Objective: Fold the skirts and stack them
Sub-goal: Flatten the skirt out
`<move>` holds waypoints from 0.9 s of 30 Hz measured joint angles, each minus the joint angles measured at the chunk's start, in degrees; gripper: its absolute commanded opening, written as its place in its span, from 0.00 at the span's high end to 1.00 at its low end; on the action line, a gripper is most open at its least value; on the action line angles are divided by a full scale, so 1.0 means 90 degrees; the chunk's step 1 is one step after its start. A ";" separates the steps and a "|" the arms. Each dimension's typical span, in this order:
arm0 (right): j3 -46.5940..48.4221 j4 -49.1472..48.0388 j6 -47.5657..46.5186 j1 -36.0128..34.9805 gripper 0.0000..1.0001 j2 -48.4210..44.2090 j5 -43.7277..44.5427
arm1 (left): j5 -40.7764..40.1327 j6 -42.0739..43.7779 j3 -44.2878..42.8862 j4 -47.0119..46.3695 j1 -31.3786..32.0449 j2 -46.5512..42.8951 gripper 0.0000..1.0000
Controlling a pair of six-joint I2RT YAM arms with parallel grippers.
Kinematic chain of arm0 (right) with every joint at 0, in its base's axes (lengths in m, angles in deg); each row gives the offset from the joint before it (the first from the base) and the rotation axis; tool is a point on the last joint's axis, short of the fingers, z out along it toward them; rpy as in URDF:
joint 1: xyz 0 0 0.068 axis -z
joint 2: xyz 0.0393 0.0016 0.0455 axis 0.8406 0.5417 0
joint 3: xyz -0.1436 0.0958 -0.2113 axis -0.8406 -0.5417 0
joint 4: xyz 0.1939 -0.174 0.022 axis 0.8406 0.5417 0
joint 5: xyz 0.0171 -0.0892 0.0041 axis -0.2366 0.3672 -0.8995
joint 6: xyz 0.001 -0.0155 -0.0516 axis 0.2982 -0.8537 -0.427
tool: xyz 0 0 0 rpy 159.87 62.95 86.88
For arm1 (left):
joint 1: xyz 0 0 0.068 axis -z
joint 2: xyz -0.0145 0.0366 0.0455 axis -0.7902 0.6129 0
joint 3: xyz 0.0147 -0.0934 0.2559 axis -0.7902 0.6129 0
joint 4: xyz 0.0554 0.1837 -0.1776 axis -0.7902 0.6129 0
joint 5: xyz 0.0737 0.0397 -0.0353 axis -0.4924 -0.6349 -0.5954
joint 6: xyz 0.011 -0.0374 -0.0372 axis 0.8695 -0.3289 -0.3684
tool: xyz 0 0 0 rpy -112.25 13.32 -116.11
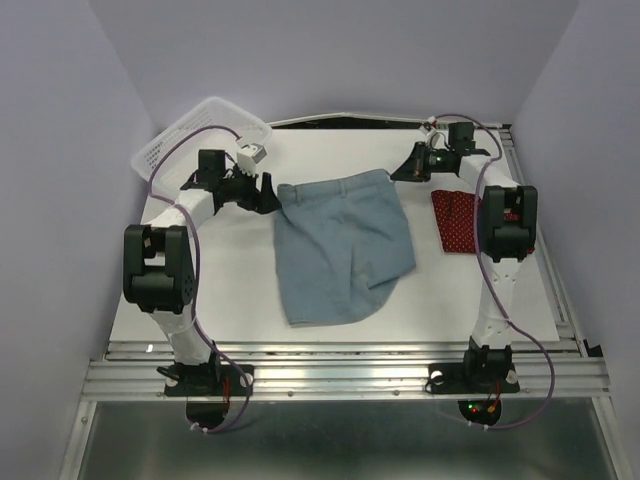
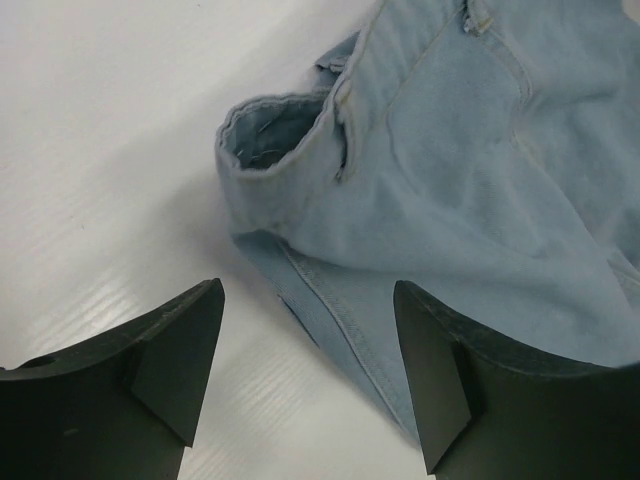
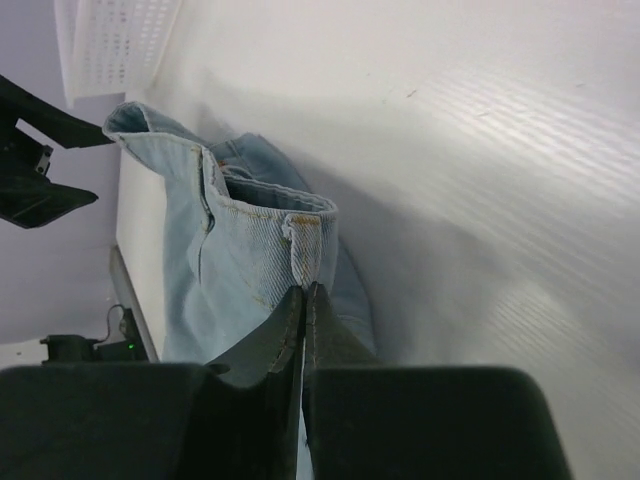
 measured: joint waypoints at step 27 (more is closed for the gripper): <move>0.0138 0.0185 -0.0403 0.0364 0.56 0.0352 0.1338 | -0.0474 -0.1409 -0.1962 -0.1447 0.0831 0.2171 0.45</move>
